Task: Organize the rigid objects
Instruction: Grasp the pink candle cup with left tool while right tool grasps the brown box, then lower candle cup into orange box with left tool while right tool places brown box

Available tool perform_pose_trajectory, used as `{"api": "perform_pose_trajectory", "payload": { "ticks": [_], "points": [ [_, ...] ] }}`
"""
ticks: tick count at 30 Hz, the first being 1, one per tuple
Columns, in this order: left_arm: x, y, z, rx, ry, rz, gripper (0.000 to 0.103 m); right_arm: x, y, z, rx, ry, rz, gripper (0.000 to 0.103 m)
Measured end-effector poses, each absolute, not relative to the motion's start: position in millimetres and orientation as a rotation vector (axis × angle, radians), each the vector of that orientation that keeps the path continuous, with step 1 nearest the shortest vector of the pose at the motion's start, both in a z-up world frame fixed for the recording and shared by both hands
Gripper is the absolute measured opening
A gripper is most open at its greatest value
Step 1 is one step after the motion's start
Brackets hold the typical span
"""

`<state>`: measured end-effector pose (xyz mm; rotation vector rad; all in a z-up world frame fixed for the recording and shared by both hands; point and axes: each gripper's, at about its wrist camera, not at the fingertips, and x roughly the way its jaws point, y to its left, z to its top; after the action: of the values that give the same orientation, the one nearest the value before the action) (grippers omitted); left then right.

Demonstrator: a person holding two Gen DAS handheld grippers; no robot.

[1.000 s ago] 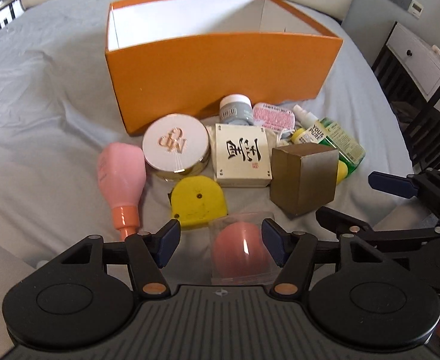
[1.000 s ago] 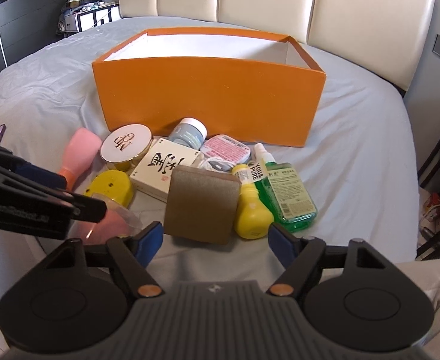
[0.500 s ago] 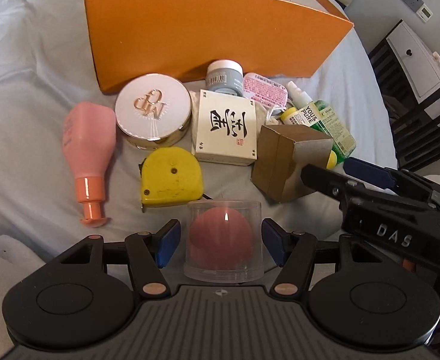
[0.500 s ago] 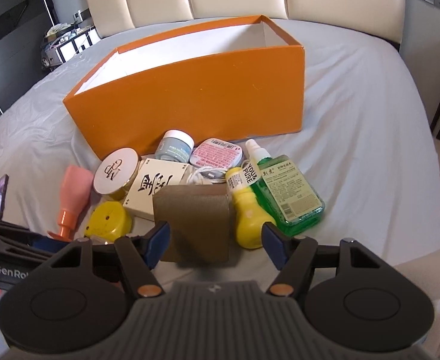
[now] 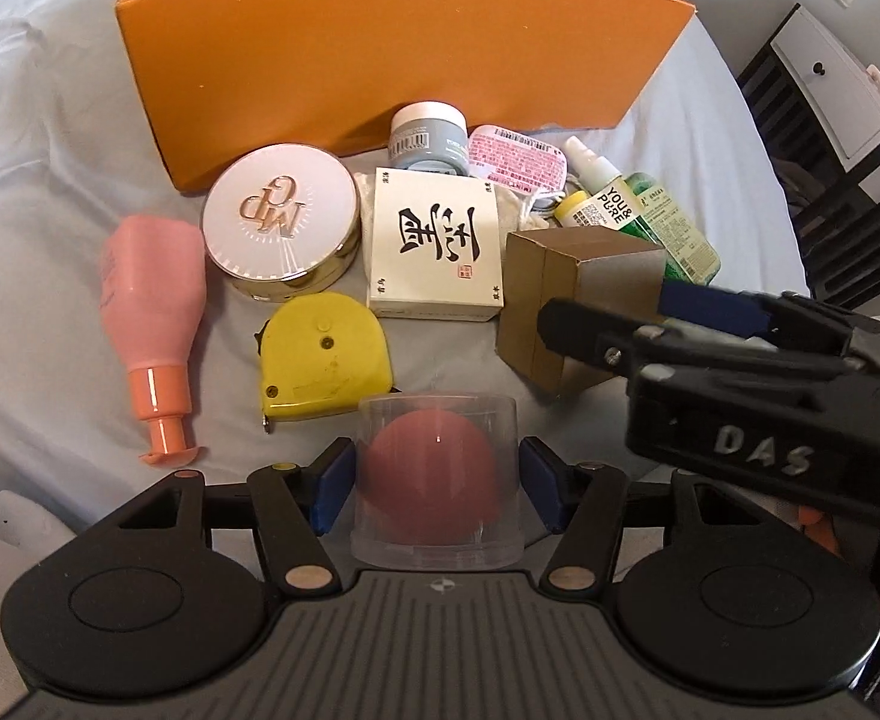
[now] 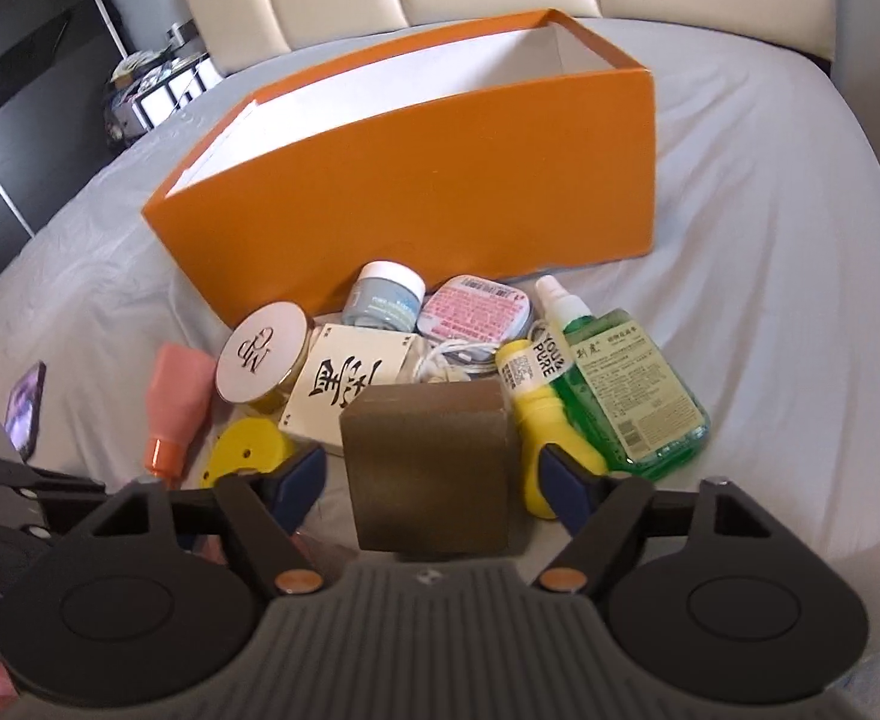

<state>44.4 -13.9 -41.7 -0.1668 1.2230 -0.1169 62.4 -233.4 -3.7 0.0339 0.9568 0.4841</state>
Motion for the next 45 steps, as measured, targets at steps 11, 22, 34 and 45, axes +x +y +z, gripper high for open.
{"api": "perform_pose_trajectory", "payload": {
  "ticks": [11, 22, 34, 45],
  "points": [
    [25, 4, -8, -0.240, 1.023, -0.117, 0.068, 52, -250, 10, 0.087, 0.885, 0.450, 0.059],
    [70, 25, 79, -0.212, 0.703, -0.087, 0.068, 70, -237, 77, 0.016, 0.733, 0.486, 0.058],
    [173, 41, 88, -0.144, 0.607, -0.008, 0.068, 165, -188, 144, -0.034, 0.666, 0.498, 0.059],
    [184, 51, 23, -0.029, 0.793, -0.003, 0.068, 234, -149, 63, -0.144, 0.934, 0.447, 0.058]
  ]
}}
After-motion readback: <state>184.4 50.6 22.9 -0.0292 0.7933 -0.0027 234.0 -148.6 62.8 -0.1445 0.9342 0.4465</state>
